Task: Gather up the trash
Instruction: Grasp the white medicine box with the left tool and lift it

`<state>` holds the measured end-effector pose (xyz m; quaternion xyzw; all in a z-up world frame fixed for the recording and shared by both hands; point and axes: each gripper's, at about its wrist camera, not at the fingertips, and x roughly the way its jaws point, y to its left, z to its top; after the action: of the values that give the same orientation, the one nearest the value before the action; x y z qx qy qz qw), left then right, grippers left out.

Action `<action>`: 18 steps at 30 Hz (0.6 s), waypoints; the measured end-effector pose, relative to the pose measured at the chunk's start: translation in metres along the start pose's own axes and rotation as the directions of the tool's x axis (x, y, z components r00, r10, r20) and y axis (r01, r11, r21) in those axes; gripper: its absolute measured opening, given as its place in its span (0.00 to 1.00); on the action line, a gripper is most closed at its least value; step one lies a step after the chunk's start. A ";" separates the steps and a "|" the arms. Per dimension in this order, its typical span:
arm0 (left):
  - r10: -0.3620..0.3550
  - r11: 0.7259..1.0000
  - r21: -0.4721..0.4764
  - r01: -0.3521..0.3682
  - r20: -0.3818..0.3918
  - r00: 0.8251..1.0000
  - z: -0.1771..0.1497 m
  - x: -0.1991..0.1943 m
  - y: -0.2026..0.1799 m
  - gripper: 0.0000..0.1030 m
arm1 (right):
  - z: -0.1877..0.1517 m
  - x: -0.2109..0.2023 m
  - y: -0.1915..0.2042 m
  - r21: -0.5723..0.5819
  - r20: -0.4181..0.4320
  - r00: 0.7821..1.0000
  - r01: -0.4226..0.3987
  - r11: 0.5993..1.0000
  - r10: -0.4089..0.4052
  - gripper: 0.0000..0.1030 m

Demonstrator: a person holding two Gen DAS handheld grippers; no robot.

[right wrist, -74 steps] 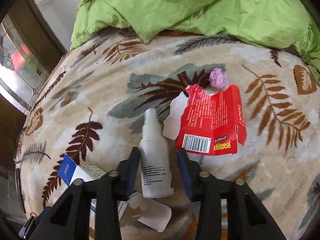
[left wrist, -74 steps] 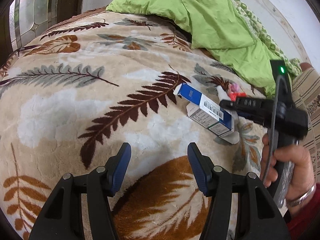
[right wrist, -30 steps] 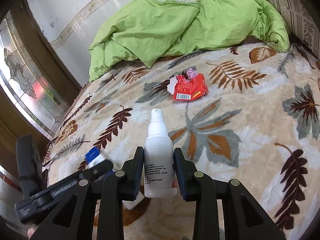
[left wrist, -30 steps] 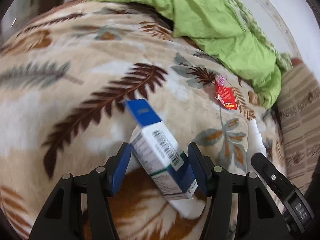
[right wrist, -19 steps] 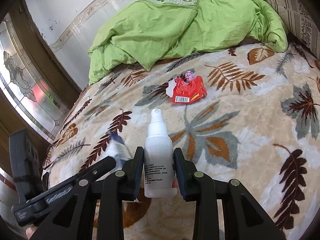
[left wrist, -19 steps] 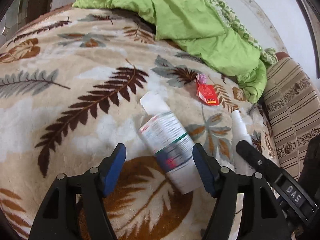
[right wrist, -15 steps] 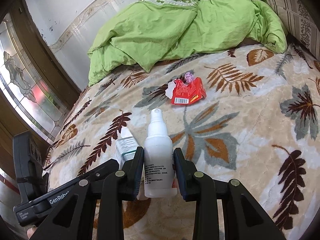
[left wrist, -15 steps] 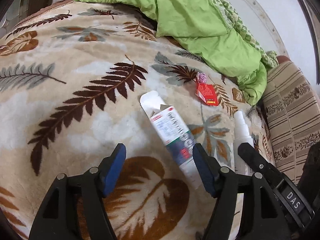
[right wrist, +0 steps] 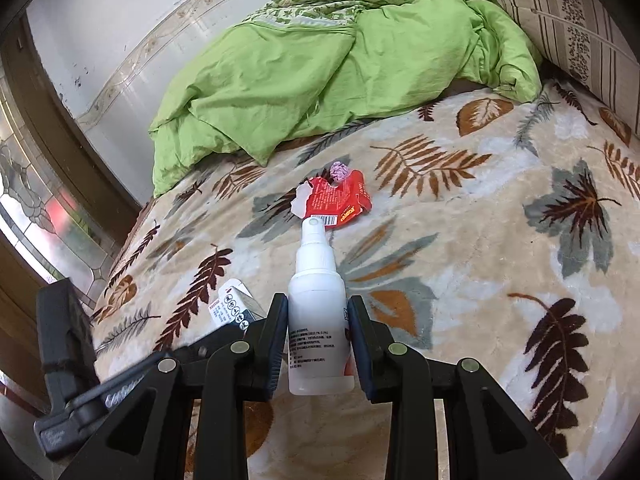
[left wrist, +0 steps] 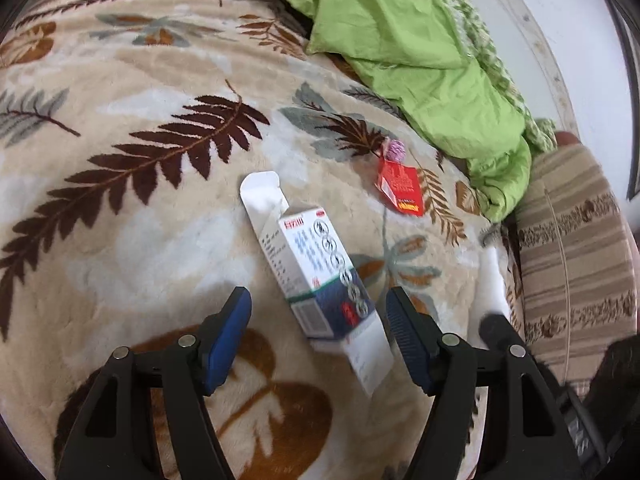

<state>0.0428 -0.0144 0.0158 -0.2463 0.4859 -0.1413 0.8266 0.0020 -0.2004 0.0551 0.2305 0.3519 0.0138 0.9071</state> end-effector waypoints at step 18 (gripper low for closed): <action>0.110 0.989 0.097 -0.110 0.006 0.994 0.010 0.007 -0.001 0.39 | 0.001 -0.001 -0.002 0.013 0.002 1.000 -0.013 1.000 0.012 0.32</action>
<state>0.0546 -0.0159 0.0155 -0.1786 0.4910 -0.1191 0.8443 0.0015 -0.2024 0.0553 0.2387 0.3497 0.0169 0.9058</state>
